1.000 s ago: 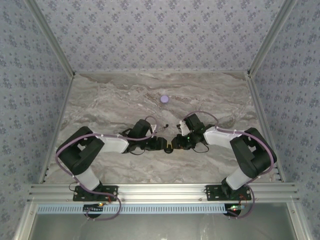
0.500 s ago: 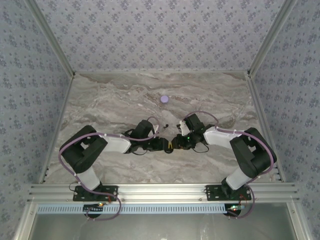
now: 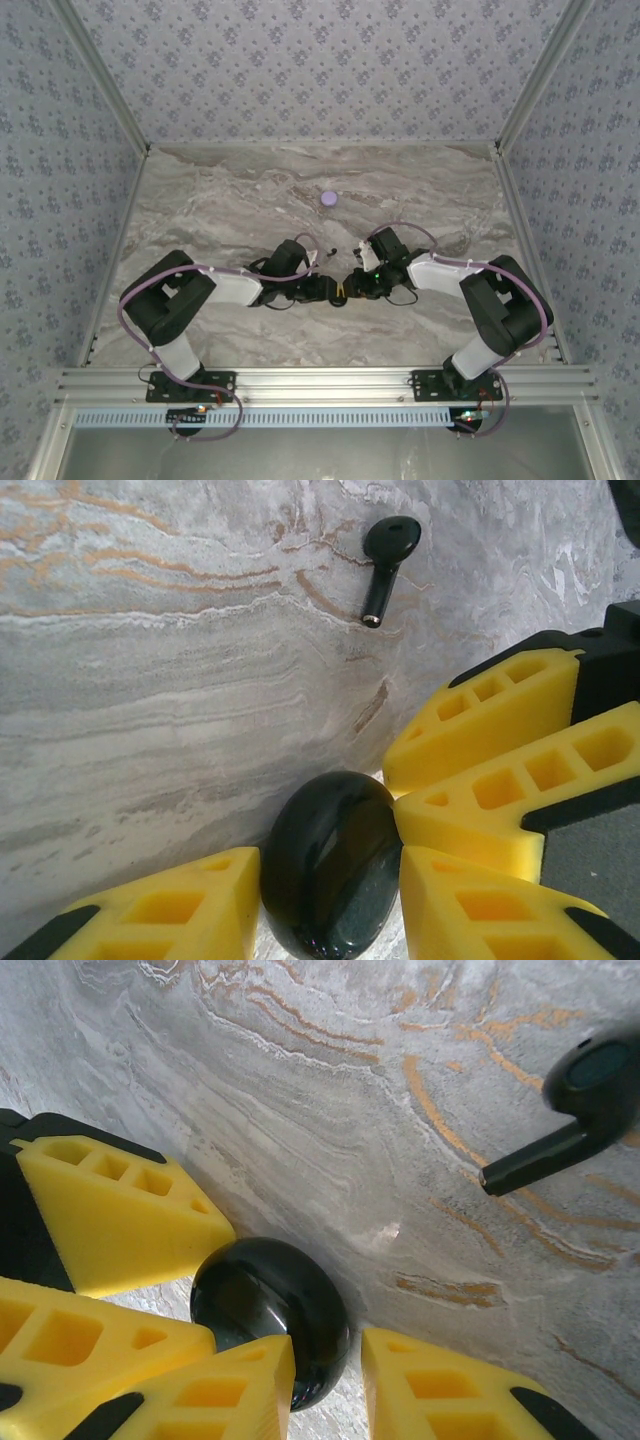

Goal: Insert the wireless bluetooth earbuds into the charging case

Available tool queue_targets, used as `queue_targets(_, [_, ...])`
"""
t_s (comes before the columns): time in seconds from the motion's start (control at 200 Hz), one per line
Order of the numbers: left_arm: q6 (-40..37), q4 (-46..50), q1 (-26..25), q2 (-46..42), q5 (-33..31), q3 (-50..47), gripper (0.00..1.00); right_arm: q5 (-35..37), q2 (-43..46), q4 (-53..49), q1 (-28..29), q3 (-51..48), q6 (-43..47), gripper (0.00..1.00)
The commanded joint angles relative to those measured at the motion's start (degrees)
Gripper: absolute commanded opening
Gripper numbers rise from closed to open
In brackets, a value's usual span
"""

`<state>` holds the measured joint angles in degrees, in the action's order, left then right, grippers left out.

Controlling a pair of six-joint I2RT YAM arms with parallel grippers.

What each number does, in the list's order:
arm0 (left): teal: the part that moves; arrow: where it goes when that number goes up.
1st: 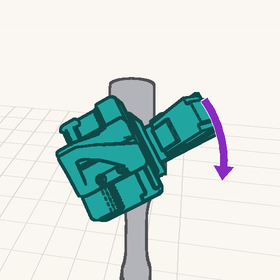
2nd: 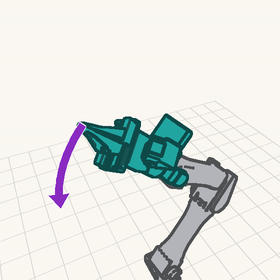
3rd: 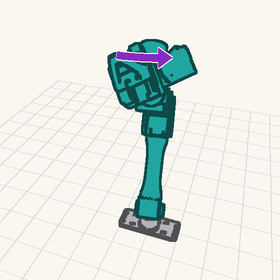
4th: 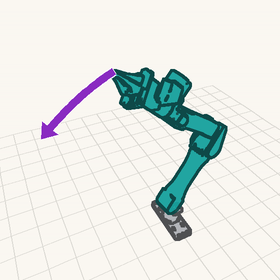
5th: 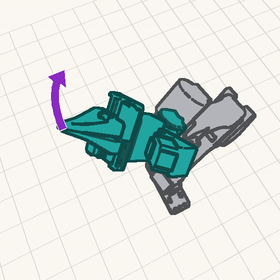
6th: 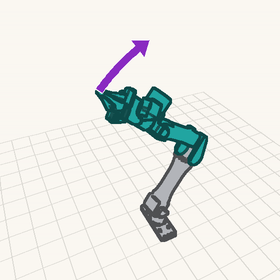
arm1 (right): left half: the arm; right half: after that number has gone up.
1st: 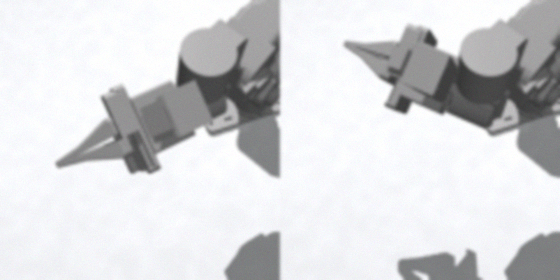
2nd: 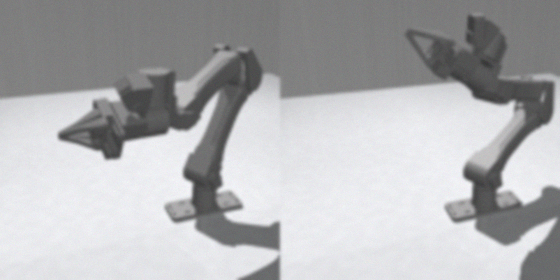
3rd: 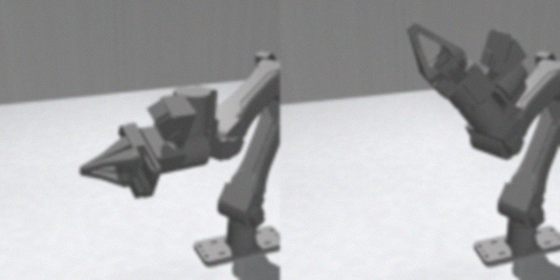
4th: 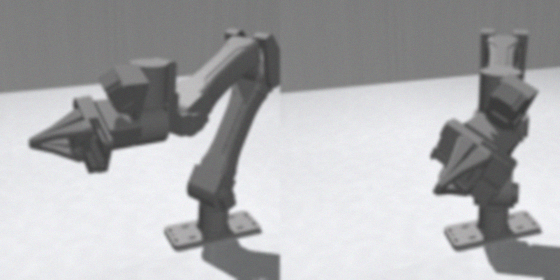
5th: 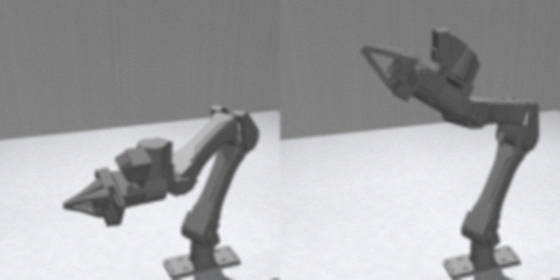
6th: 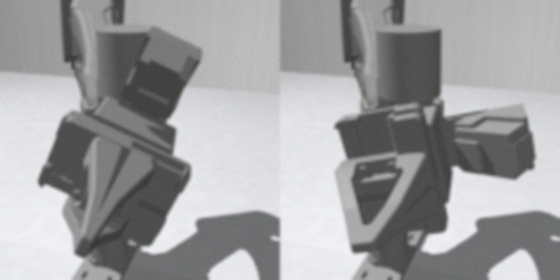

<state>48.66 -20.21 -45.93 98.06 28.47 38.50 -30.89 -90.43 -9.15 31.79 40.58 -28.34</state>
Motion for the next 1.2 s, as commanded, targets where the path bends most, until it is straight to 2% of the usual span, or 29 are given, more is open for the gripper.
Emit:
queue_targets(0.0, [1.4, 1.1, -1.8, 1.9, 4.9, 0.6, 0.40, 0.3, -1.3, 0.0, 0.3, -0.5, -0.7, 0.26])
queue_targets(0.305, [1.9, 1.0, -1.8, 1.7, 5.1, 0.7, 0.35, -0.5, -1.0, 1.4, 0.2, -1.0, -1.4, 0.24])
queue_targets(0.56, [2.1, 1.1, -1.9, 0.7, 4.6, 0.7, 0.36, -1.2, -0.9, 2.6, 0.1, -1.4, -2.2, 0.18])
queue_targets(0.875, [2.7, 1.0, -1.9, 0.6, 4.1, 0.6, 0.43, -1.8, -0.6, 3.8, -0.4, -2.2, -2.9, 0.15])
queue_targets(1.194, [3.3, 0.7, -1.9, 1.3, 3.6, 0.6, 0.38, -2.0, 0.0, 4.3, -0.6, -2.7, -3.4, 0.15])
